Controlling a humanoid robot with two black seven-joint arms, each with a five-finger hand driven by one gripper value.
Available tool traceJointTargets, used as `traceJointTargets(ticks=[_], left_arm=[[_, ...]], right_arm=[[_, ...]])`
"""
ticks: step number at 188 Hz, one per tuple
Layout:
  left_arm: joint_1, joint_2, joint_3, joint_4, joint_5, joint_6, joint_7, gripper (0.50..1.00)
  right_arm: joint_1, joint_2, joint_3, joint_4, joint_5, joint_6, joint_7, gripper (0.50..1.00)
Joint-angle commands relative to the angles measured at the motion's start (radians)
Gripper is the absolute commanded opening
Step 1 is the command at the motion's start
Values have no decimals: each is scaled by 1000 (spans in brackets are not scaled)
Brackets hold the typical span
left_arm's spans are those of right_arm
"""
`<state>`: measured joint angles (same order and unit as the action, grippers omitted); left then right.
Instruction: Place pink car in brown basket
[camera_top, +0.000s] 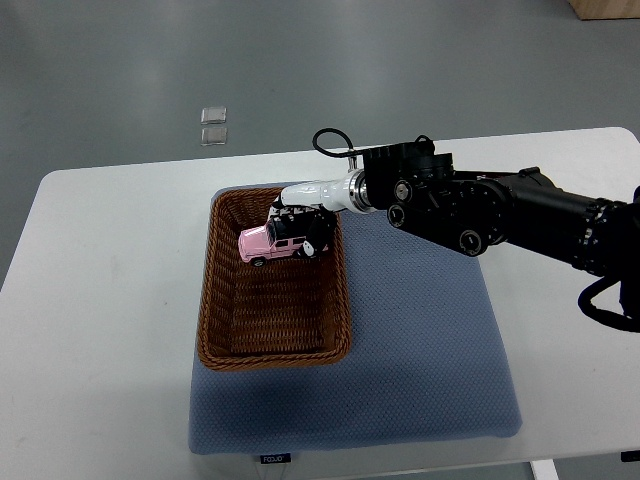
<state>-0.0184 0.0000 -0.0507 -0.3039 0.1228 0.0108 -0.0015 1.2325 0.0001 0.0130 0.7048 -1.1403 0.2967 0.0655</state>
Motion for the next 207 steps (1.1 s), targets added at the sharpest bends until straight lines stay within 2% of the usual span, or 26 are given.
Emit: traceJointTargets(ticks=[1,14,23,41,69,87,114,149,178,207], left_arm=[[0,0,2,0,0,0,0,1000],[0,0,2,0,0,0,0,1000],[0,0,2,0,0,0,0,1000],[0,0,2,0,0,0,0,1000],[0,0,0,0,0,0,0,1000],[0,0,0,2,0,0,0,1000],[0,0,0,2,0,0,0,1000],[0,0,2,5,0,0,0,1000],[0,0,2,3,0,0,0,1000],[0,0,2,2,0,0,0,1000]], right_arm=[[-8,0,13,1,14,-1,4,860],[-8,0,15,-1,16,-2,7,866],[-8,0,19,1,16,-8,7,899],[-10,0,79,1,17,-19,8,901],[-48,0,309,-1,33,-19,20,899],[-120,-46,479,1,99,-19,45,899],[-257,-83,734,2,287,-21,80,899],[-472,-63,1028,1,692,-18,172,901],[-565,-52,1053,-28,1019,-16,183,905],[-577,-49,1053,-100,1090,-8,183,905]])
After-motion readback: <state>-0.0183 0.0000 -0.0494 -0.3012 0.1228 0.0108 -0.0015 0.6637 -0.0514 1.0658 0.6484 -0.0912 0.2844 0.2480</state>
